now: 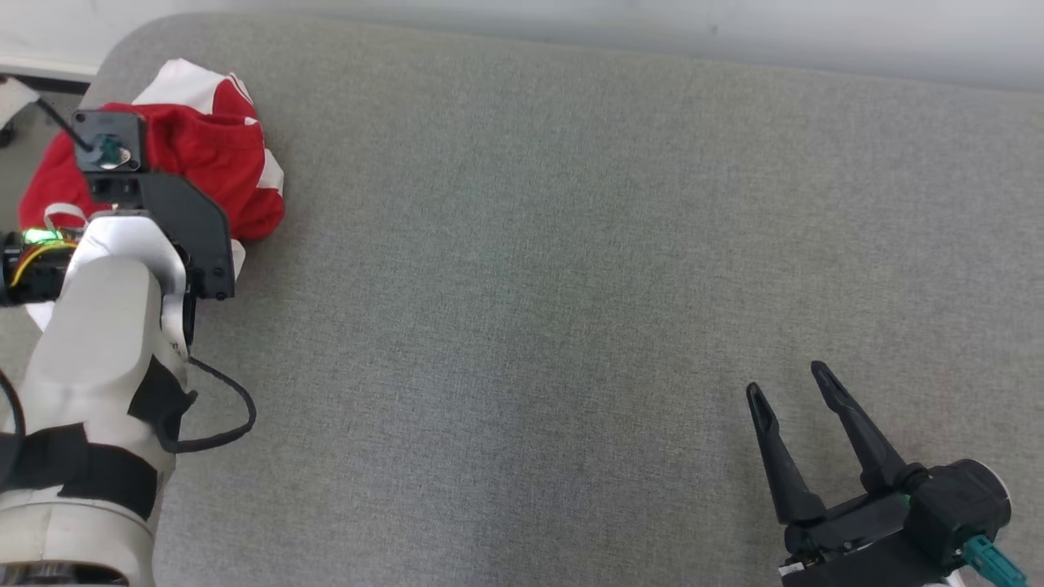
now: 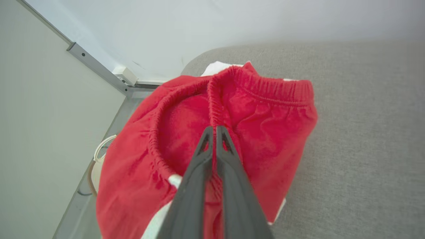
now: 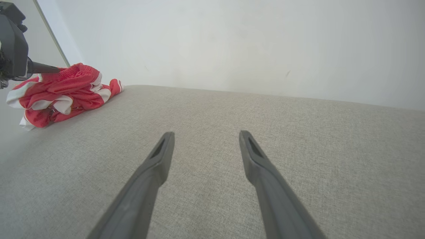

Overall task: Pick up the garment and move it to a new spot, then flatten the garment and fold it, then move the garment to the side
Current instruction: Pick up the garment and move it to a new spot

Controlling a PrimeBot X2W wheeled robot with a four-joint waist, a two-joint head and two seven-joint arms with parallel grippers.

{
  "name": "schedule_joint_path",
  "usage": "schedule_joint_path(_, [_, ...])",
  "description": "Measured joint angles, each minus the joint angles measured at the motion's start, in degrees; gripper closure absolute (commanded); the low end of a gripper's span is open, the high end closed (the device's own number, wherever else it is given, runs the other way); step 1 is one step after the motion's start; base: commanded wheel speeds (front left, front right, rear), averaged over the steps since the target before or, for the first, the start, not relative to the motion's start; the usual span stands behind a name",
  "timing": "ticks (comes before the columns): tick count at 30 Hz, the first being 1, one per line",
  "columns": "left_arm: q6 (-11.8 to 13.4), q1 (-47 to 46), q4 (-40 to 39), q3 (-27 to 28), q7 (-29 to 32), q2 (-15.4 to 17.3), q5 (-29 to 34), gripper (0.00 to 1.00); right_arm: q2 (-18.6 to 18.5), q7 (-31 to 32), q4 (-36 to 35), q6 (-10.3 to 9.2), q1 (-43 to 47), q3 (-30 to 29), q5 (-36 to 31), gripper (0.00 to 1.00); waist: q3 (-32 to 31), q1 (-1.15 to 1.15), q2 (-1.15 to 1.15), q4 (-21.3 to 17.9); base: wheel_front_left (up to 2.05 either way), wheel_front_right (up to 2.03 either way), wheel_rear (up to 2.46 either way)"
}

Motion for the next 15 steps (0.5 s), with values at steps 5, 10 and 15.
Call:
schedule_joint_path(5, [-2.72,1.85,0.53,2.97,-4.89,-0.26,-4.22,1.00,1.82,0.00,0.26,0.00,0.90,0.36,0.42,0.00,-2.69,0.00,0.00,-0.46,0.00,0.00,0.00])
schedule_joint_path(10, [-6.42,2.11,-0.32,5.93,-9.60,-1.37,-8.59,1.00,3.81,0.00,1.01,0.00,2.54,0.00,0.42,0.00,-6.37,-0.01,-0.01,-1.07,0.00,0.00,0.00])
schedule_joint_path(15, [-8.11,2.05,-1.59,5.01,-11.78,-1.64,-8.88,1.00,5.79,0.00,2.15,0.00,4.69,-0.19,0.41,0.00,-10.53,-0.01,-0.01,-1.75,0.00,0.00,0.00])
